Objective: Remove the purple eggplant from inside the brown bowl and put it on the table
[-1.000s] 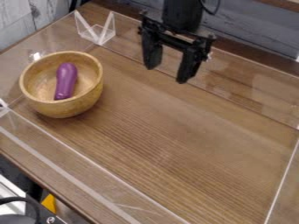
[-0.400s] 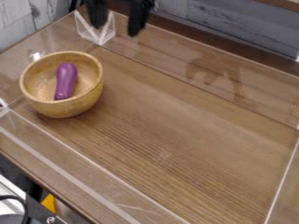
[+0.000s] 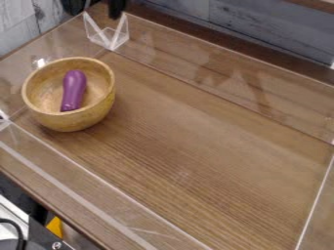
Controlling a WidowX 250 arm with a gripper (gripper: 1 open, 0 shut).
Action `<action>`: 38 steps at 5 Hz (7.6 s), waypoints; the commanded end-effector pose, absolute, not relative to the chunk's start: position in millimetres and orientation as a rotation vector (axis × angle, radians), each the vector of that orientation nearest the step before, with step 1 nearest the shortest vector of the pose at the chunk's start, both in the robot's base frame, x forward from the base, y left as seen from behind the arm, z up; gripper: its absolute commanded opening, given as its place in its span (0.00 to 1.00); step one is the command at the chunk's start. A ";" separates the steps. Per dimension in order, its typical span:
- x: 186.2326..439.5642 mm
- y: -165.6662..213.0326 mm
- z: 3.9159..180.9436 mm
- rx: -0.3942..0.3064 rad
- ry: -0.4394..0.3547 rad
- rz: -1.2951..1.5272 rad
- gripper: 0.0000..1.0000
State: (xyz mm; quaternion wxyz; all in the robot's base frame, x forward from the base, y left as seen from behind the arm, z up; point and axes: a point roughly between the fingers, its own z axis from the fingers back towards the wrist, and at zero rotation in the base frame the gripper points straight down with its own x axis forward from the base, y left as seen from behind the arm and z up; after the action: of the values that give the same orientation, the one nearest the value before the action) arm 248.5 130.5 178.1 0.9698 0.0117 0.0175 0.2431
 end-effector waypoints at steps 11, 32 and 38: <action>236.0 150.8 138.4 0.146 0.054 0.797 1.00; 231.2 190.3 67.7 0.010 0.173 0.899 1.00; 235.0 162.7 94.6 -0.048 0.167 1.025 0.00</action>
State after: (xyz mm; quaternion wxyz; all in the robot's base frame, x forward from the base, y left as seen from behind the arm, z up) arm 231.5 161.0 77.4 0.8642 -0.0268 0.1086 0.4906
